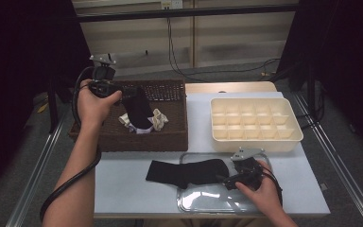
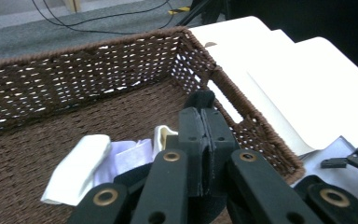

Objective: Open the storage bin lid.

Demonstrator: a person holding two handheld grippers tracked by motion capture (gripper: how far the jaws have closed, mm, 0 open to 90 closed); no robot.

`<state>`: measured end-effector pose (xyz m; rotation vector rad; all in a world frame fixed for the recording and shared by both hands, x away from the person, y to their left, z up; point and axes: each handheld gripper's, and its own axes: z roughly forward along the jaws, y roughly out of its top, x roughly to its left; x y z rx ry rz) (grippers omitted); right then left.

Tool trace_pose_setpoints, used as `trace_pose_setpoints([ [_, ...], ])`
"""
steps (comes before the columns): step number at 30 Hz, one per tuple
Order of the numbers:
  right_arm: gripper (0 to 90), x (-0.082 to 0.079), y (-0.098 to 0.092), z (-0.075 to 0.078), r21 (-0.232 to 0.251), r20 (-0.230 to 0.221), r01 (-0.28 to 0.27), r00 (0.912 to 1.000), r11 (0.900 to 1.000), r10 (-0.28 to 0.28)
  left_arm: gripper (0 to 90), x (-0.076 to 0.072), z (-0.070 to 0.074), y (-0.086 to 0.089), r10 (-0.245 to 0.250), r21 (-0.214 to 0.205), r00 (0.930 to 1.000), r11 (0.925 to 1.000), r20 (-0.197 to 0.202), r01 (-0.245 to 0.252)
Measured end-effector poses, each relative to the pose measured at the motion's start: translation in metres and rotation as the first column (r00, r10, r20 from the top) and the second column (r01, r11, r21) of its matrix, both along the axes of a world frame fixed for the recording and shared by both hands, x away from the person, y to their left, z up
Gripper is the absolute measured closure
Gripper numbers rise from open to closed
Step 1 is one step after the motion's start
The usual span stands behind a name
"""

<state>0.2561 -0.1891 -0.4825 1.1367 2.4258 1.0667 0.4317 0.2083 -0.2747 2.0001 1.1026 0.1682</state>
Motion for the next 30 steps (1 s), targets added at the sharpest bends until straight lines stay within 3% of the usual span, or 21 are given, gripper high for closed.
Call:
trace_pose_setpoints([
  [14, 9.7, 0.0, 0.0, 0.0, -0.001, 0.005, -0.002, 1.0, 1.0, 0.002, 87.6, -0.015, 0.024, -0.022, -0.079, -0.018, 0.9969, 0.9967, 0.007, 0.079],
  [30, 9.6, 0.0, 0.0, 0.0, -0.001, 0.005, -0.003, 1.0, 1.0, 0.003, 87.5, -0.04, 0.043, -0.049, -0.186, -0.052, 0.9826, 0.9812, 0.012, 0.186],
])
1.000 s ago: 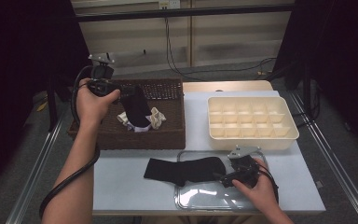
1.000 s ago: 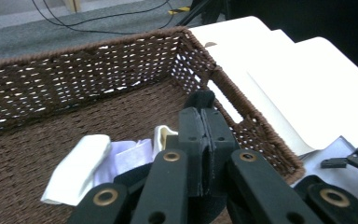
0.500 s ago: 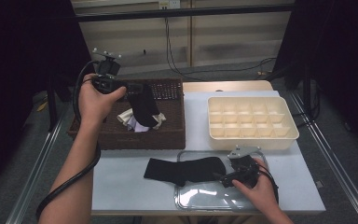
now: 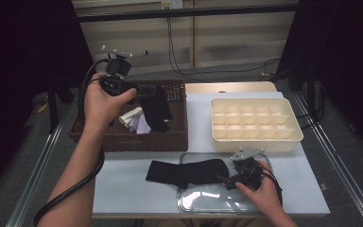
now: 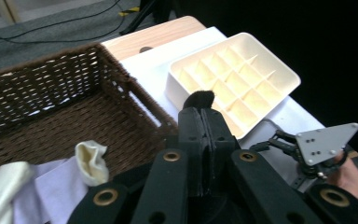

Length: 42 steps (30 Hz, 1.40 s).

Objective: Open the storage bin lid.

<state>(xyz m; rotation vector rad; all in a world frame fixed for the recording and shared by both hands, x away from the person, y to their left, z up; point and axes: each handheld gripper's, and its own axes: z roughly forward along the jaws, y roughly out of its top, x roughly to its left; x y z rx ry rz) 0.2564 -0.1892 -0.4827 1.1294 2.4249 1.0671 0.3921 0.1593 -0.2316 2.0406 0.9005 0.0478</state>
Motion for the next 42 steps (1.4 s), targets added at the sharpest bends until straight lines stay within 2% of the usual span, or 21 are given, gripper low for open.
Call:
trace_pose_setpoints([
  [8, 9.6, 0.0, 0.0, 0.0, -0.001, 0.001, -0.001, 1.0, 1.0, 0.001, 87.5, -0.013, 0.007, -0.009, -0.043, 0.012, 0.9991, 0.999, 0.008, 0.043],
  [17, 9.6, 0.0, 0.0, 0.0, -0.003, 0.002, 0.0, 1.0, 1.0, 0.0, 87.5, -0.026, 0.002, -0.019, -0.079, 0.012, 0.9969, 0.9968, 0.002, 0.079],
  [26, 9.6, 0.0, 0.0, 0.0, 0.0, 0.0, 0.0, 1.0, 1.0, 0.0, 87.5, -0.039, -0.001, -0.033, -0.134, 0.009, 0.9909, 0.9909, 0.004, 0.134],
  [33, 9.6, 0.0, 0.0, 0.0, -0.004, 0.003, 0.001, 1.0, 1.0, -0.001, 87.4, -0.045, -0.012, -0.045, -0.16, -0.004, 0.9871, 0.9872, -0.009, 0.16],
  [42, 9.6, 0.0, 0.0, 0.0, -0.004, 0.002, 0.001, 1.0, 1.0, -0.001, 87.2, -0.046, -0.036, -0.061, -0.205, 0.0, 0.9781, 0.9786, -0.034, 0.206],
])
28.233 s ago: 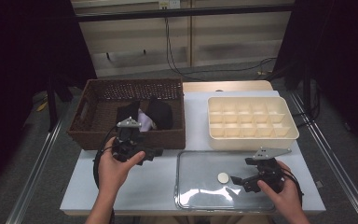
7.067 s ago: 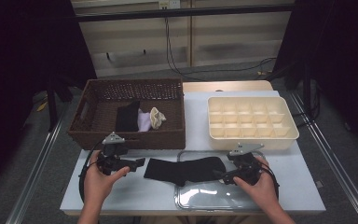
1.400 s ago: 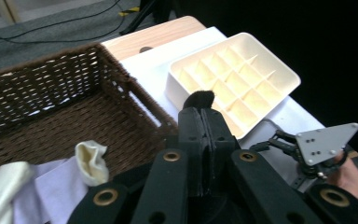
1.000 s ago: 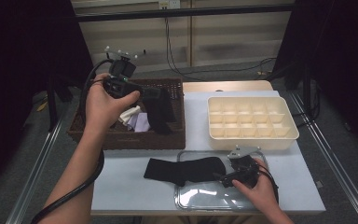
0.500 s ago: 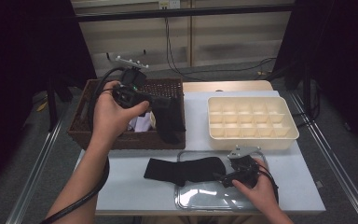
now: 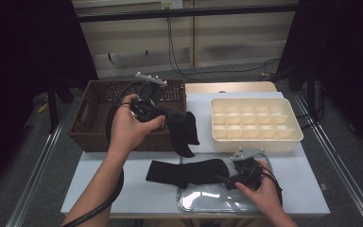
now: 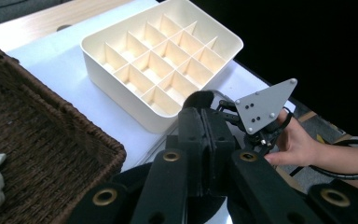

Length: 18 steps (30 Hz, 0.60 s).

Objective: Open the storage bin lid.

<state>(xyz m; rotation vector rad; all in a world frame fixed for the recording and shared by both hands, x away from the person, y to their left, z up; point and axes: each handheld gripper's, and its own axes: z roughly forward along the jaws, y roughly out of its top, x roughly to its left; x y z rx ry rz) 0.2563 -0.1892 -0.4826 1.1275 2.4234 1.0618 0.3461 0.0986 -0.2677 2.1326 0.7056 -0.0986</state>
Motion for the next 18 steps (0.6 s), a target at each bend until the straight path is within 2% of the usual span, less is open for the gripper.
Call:
trace_pose_setpoints([
  [8, 9.6, 0.0, 0.0, 0.0, 0.001, -0.002, 0.0, 1.0, 1.0, 0.0, 84.0, 0.0, -0.024, -0.009, -0.014, -0.001, 0.9993, 0.9999, -0.034, 0.014],
  [10, 9.6, 0.0, 0.0, 0.0, 0.002, -0.006, 0.002, 1.0, 1.0, -0.002, 79.1, 0.001, -0.029, -0.008, -0.02, 0.009, 0.9993, 0.9998, -0.032, 0.02],
  [13, 9.5, 0.0, 0.0, 0.0, -0.001, -0.001, -0.003, 1.0, 1.0, 0.003, 76.7, 0.0, -0.036, -0.004, -0.012, 0.039, 0.9998, 0.9992, -0.018, 0.012],
  [18, 9.5, 0.0, 0.0, 0.0, -0.001, -0.004, 0.0, 1.0, 1.0, 0.0, 72.1, -0.004, -0.052, 0.004, 0.007, 0.053, 0.9996, 0.9986, -0.029, -0.005],
])
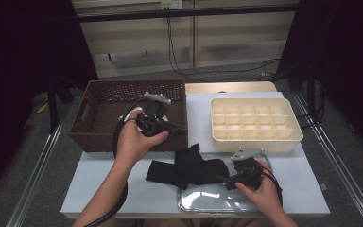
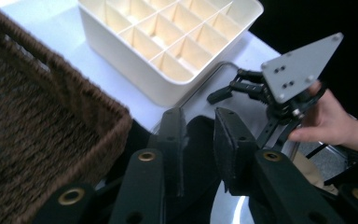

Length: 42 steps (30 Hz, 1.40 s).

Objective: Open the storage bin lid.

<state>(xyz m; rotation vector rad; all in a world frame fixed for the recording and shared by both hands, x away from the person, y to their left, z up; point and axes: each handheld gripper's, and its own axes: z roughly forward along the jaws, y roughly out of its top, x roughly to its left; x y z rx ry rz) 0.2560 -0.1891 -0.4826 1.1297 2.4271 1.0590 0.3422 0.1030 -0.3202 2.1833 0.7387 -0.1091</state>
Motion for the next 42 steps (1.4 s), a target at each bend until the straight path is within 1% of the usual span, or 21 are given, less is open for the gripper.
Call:
trace_pose_setpoints([
  [4, 9.5, 0.0, 0.0, 0.0, 0.001, 0.002, -0.001, 1.0, 1.0, 0.001, 69.2, -0.005, -0.017, 0.006, 0.012, 0.026, 0.9999, 0.9996, -0.007, -0.011],
  [7, 9.5, 0.0, 0.0, 0.0, 0.003, 0.001, -0.001, 1.0, 1.0, 0.001, 67.6, -0.009, -0.03, 0.008, 0.017, 0.029, 0.9997, 0.9994, -0.018, -0.016],
  [11, 9.4, 0.0, 0.0, 0.0, -0.005, 0.0, 0.005, 1.0, 1.0, -0.005, 66.0, -0.014, -0.052, 0.008, 0.018, 0.042, 0.9989, 0.999, -0.044, -0.016],
  [12, 9.4, 0.0, 0.001, 0.0, -0.005, -0.001, 0.006, 1.0, 1.0, -0.006, 65.1, -0.015, -0.057, 0.008, 0.006, 0.054, 0.999, 0.9986, -0.044, -0.004],
  [13, 9.4, 0.0, 0.001, 0.0, -0.005, -0.001, 0.006, 1.0, 1.0, -0.006, 64.2, -0.017, -0.063, 0.007, 0.014, 0.052, 0.9989, 0.9986, -0.046, -0.012],
  [15, 9.4, 0.0, 0.001, 0.0, -0.005, -0.001, 0.006, 1.0, 1.0, -0.006, 61.8, -0.019, -0.074, 0.006, 0.005, 0.075, 0.9991, 0.9972, -0.042, -0.002],
  [16, 9.4, 0.0, 0.001, 0.0, -0.007, -0.002, 0.006, 1.0, 1.0, -0.006, 61.2, -0.021, -0.08, 0.006, 0.011, 0.07, 0.9991, 0.9975, -0.042, -0.008],
  [20, 9.1, 0.0, 0.001, 0.001, -0.006, -0.004, 0.005, 1.0, 1.0, -0.005, 59.0, -0.026, -0.101, 0.006, 0.008, 0.093, 0.9985, 0.9957, -0.055, -0.003],
  [24, 9.7, 0.0, 0.0, 0.002, -0.012, 0.003, 0.002, 1.0, 0.9999, -0.002, 55.8, -0.032, -0.115, 0.009, 0.006, 0.09, 0.999, 0.9959, -0.045, -0.002],
  [26, 12.2, -0.001, 0.002, 0.007, -0.025, 0.023, -0.006, 0.9997, 0.9997, 0.006, 53.2, -0.035, -0.121, 0.011, 0.012, 0.069, 0.9988, 0.9976, -0.047, -0.009],
  [27, 14.1, -0.002, 0.004, 0.01, -0.008, 0.033, -0.015, 0.9993, 0.9999, 0.015, 52.0, -0.037, -0.122, 0.011, 0.019, 0.071, 0.9988, 0.9973, -0.046, -0.016],
  [28, 17.4, -0.002, 0.005, 0.014, 0.01, 0.043, -0.033, 0.9985, 0.9994, 0.032, 51.0, -0.038, -0.125, 0.011, 0.018, 0.049, 0.9987, 0.9987, -0.048, -0.016],
  [29, 20.4, -0.004, 0.008, 0.017, 0.021, 0.056, -0.048, 0.9974, 0.9987, 0.046, 50.1, -0.039, -0.126, 0.011, 0.019, 0.049, 0.9988, 0.9987, -0.044, -0.017],
  [31, 24.9, -0.005, 0.014, 0.022, 0.003, 0.075, -0.073, 0.9945, 0.9973, 0.073, 49.8, -0.04, -0.129, 0.01, 0.014, 0.065, 0.9994, 0.9978, -0.032, -0.012],
  [32, 26.6, -0.004, 0.018, 0.023, 0.0, 0.073, -0.088, 0.9935, 0.9961, 0.088, 49.0, -0.04, -0.131, 0.009, 0.015, 0.071, 0.9994, 0.9974, -0.031, -0.013],
  [35, 31.1, -0.001, 0.028, 0.02, 0.001, 0.053, -0.133, 0.9896, 0.9911, 0.133, 47.9, -0.04, -0.136, 0.008, 0.014, 0.063, 0.9994, 0.9979, -0.032, -0.012],
  [36, 33.0, 0.0, 0.032, 0.019, 0.015, 0.038, -0.148, 0.9883, 0.9888, 0.148, 48.8, -0.041, -0.137, 0.006, 0.009, 0.085, 0.9995, 0.9963, -0.03, -0.007],
  [37, 33.8, -0.001, 0.036, 0.017, 0.034, 0.033, -0.162, 0.9864, 0.9862, 0.161, 50.9, -0.041, -0.139, 0.004, 0.012, 0.09, 0.9995, 0.9959, -0.03, -0.009],
  [38, 35.1, -0.002, 0.04, 0.017, 0.036, 0.029, -0.176, 0.9842, 0.9838, 0.175, 52.2, -0.041, -0.14, 0.003, 0.016, 0.095, 0.9993, 0.9954, -0.034, -0.012],
  [40, 40.0, -0.005, 0.048, 0.016, 0.035, 0.027, -0.218, 0.9758, 0.9753, 0.217, 60.8, -0.041, -0.14, 0.003, 0.016, 0.115, 0.9996, 0.9933, -0.025, -0.013],
  [42, 41.2, -0.008, 0.054, 0.016, 0.035, 0.024, -0.242, 0.9701, 0.9696, 0.242, 68.6, -0.041, -0.141, 0.002, 0.046, 0.083, 0.9984, 0.9956, -0.034, -0.043],
])
